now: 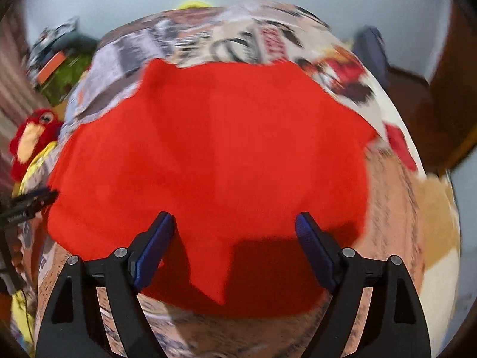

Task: Fold large clothes

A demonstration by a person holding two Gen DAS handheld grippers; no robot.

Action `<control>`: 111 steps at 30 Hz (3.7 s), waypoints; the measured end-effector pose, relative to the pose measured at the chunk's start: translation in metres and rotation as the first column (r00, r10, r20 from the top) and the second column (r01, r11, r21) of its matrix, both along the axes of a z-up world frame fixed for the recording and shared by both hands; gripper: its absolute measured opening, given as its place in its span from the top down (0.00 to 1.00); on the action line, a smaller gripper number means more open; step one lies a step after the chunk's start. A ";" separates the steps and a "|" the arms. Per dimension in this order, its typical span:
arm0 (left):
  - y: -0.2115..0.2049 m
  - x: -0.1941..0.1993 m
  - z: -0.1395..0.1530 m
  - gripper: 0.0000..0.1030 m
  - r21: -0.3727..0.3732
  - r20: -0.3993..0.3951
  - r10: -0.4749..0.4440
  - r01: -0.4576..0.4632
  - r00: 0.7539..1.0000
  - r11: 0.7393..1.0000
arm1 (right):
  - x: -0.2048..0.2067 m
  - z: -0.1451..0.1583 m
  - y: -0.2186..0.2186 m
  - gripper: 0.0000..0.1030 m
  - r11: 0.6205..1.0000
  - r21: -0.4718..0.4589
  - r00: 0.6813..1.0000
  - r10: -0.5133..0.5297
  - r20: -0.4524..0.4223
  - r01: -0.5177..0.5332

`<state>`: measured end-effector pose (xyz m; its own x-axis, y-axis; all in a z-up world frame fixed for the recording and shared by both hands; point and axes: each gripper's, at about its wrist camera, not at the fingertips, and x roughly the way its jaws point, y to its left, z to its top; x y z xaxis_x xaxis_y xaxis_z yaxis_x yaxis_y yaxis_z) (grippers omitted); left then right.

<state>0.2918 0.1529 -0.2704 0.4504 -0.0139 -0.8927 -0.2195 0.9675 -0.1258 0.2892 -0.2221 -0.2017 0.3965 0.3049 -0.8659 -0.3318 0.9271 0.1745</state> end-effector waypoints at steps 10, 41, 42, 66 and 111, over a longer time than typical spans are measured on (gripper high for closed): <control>0.033 -0.044 0.004 0.28 0.017 -0.024 0.145 -0.145 0.989 0.989 | -0.017 0.001 -0.058 0.21 0.986 -0.027 0.985 -0.163 -0.051 0.162; 0.042 -0.058 -0.032 0.28 -0.721 -0.069 0.275 -0.238 0.959 0.650 | -0.055 0.049 0.031 0.21 0.997 -0.067 0.985 0.052 0.165 -0.042; 0.042 -0.052 -0.035 0.28 -0.722 -0.067 0.275 -0.237 0.959 0.650 | -0.052 0.047 0.032 0.21 0.997 -0.067 0.986 0.050 0.156 -0.040; 0.056 -0.012 0.073 0.97 -0.432 0.290 0.355 -0.209 0.889 0.877 | -0.042 0.060 0.092 0.21 0.971 -0.176 0.976 0.182 0.118 -0.160; -0.224 0.028 0.056 0.97 -0.037 0.098 -0.464 0.469 0.880 0.882 | -0.038 0.028 -0.052 0.16 0.991 0.010 0.989 -0.133 -0.062 0.134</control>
